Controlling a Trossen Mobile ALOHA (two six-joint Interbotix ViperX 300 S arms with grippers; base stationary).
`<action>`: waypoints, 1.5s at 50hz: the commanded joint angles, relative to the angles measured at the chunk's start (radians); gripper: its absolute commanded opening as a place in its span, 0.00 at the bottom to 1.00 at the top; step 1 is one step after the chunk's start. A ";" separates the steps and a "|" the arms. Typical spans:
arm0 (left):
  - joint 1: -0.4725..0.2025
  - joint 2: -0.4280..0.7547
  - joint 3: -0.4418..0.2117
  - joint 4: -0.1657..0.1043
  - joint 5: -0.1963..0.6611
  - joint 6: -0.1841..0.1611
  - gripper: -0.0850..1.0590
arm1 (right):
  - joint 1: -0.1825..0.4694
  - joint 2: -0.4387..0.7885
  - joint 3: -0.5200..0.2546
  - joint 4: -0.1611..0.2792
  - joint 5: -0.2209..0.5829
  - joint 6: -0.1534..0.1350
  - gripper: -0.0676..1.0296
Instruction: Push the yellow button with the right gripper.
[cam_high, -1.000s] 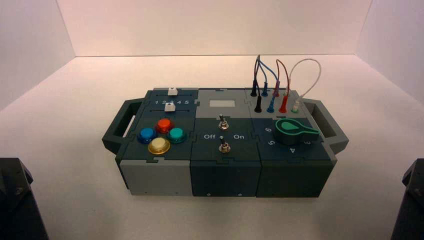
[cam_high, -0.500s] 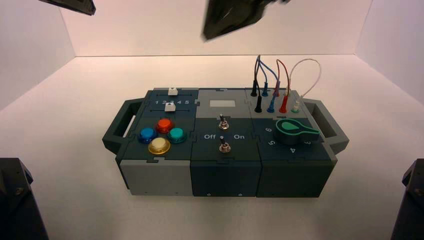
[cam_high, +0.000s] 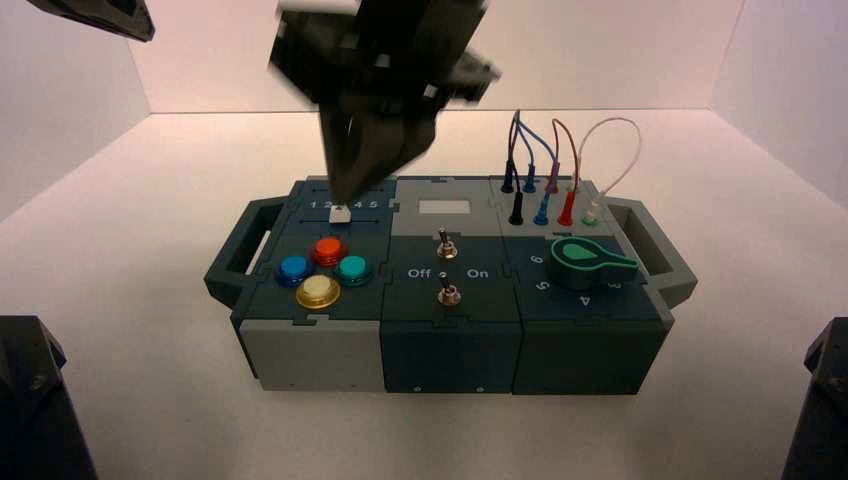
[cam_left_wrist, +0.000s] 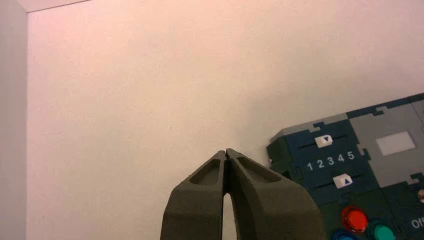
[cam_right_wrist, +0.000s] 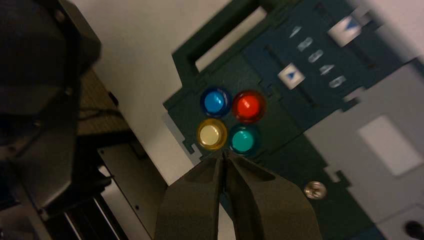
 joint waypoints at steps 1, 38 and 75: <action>0.015 0.008 -0.031 0.002 -0.002 0.005 0.05 | 0.011 0.026 -0.035 0.009 0.003 -0.005 0.04; 0.025 0.002 -0.012 -0.011 0.009 0.005 0.05 | 0.071 0.196 -0.114 0.044 0.017 -0.008 0.04; 0.008 -0.002 -0.006 -0.023 0.006 -0.002 0.05 | 0.060 0.054 -0.115 0.044 0.055 0.003 0.04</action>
